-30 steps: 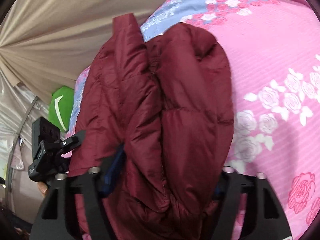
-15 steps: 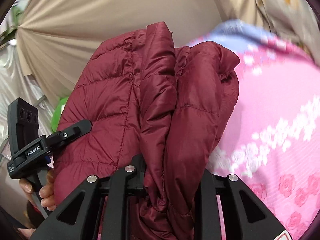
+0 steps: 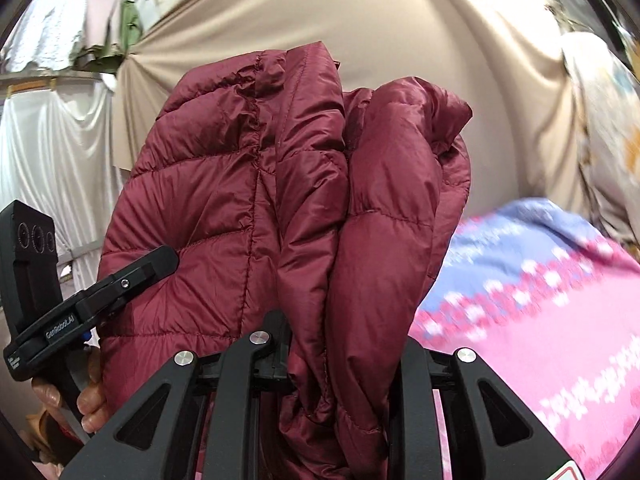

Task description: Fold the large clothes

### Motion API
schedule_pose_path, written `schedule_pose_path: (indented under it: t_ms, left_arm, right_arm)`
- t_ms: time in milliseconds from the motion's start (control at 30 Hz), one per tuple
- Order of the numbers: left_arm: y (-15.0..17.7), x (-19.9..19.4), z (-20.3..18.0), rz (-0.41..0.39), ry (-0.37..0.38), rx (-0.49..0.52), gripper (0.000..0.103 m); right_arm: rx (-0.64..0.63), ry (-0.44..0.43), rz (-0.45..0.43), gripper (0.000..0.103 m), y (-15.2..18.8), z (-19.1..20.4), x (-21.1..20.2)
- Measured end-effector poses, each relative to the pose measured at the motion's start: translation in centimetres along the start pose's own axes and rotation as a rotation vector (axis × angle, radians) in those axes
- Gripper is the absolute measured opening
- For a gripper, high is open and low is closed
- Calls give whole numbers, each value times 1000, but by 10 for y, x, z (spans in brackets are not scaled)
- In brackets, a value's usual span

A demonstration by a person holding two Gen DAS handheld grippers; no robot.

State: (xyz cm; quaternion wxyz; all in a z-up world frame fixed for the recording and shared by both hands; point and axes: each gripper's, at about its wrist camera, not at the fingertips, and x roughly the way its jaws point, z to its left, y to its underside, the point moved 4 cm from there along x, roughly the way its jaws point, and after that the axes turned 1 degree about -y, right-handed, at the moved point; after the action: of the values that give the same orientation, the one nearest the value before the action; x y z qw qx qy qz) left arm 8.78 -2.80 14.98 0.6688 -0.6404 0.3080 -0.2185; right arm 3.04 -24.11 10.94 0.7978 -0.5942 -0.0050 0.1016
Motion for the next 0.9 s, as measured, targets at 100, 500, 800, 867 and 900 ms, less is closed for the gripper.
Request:
schedule_pose_path:
  t_ms: [100, 500, 800, 867, 900]
  left_arm:
    - [-8, -7, 17, -25, -35, 22, 55]
    - [30, 48, 120, 89, -144, -42, 55]
    - [121, 123, 199, 288, -140, -202, 55]
    - [141, 136, 209, 328, -134, -227, 55]
    - [152, 143, 215, 351, -130, -237, 55]
  right_arm:
    - [-14, -22, -9, 21, -8, 16, 21]
    - [8, -17, 164, 22, 21, 29, 154]
    - [83, 39, 384, 22, 99, -7, 248]
    - [99, 50, 425, 22, 116, -15, 265]
    - [105, 54, 441, 22, 123, -17, 272]
